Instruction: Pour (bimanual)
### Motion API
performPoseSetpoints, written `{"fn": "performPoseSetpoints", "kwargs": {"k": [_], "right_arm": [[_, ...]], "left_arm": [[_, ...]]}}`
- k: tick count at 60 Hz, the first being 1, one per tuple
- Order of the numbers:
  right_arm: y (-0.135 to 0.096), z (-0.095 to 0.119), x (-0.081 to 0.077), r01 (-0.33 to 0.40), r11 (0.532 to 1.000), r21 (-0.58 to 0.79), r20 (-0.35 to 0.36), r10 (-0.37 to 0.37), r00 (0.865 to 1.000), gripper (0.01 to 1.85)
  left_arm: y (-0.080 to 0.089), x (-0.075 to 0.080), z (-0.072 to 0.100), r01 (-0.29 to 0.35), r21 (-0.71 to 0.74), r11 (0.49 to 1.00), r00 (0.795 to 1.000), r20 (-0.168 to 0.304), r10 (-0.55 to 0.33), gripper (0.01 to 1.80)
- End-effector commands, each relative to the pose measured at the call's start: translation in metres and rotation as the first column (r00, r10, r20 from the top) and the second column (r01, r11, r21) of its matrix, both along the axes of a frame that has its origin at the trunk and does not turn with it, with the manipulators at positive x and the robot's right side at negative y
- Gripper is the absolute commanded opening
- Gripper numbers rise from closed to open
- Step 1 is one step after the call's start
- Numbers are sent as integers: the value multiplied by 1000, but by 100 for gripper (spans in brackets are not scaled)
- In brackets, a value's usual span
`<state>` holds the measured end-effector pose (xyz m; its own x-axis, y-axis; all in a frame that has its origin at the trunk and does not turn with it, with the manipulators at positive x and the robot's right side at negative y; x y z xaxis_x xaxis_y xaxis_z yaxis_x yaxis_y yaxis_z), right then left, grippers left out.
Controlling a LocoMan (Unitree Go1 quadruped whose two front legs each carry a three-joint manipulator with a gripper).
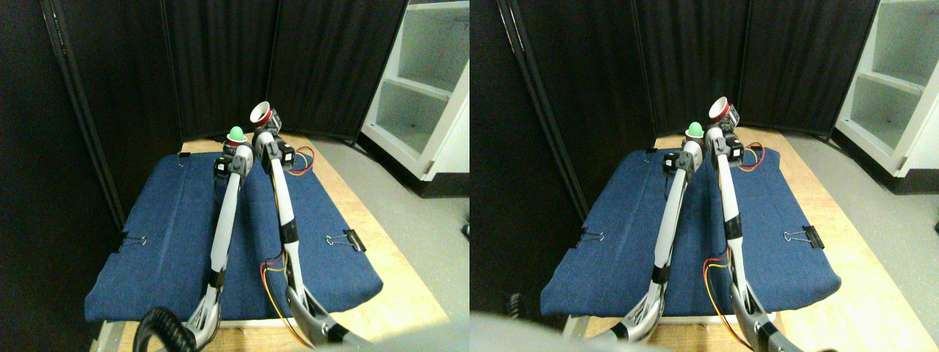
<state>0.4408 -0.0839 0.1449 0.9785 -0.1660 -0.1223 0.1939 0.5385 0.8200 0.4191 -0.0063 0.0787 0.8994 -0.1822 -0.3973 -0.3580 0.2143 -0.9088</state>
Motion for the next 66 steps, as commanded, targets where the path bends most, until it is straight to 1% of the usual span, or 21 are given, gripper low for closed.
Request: {"fn": "performPoseSetpoints", "kwargs": {"k": [1,2,10,14,19,23,28,37,43,45,46,51,57,62,66], "right_arm": [[0,2,1,52,996,68,-3,-52,999,33],[-1,2,1,53,994,93,-8,-52,999,33],[-5,2,0,53,989,141,-7,-52,999,33],[-7,1,0,61,988,142,-9,-60,998,33],[-9,-1,-1,54,988,145,-7,-53,999,33],[-10,-1,-1,56,988,141,-14,-54,998,33],[-13,-3,-1,54,988,142,-13,-52,999,33],[-14,-6,-3,46,990,137,-7,-46,999,33],[-16,-12,-3,43,987,157,9,-45,999,33],[-16,-12,-3,43,987,156,13,-46,999,33],[-17,-15,-3,40,982,182,24,-45,999,33],[-18,-20,-5,29,975,222,42,-39,998,33],[-20,-28,-8,28,966,256,51,-43,998,33],[-22,-35,-11,47,952,303,52,-66,996,33],[-23,-40,-14,56,952,300,55,-76,996,33]], "left_arm": [[1,4,6,-7,-18,1000,999,41,7,33],[1,4,6,-5,-15,1000,999,42,5,33],[6,5,6,-12,-4,1000,999,47,12,33],[10,7,5,-5,-10,1000,999,46,6,33],[14,8,4,0,-8,1000,999,49,0,33],[18,8,4,-9,-1,1000,999,52,9,33],[25,9,3,-25,17,1000,997,67,24,33],[35,9,2,-30,27,999,996,80,28,33],[45,9,1,-41,33,999,995,94,38,33],[45,8,1,-43,34,998,995,95,40,33],[49,8,0,-50,42,998,994,102,45,33],[55,7,-2,-75,48,996,991,116,69,33],[63,6,-7,-77,57,995,990,125,70,33],[71,6,-10,-98,61,993,987,131,89,33],[74,4,-12,-106,61,992,987,129,98,33]]}}
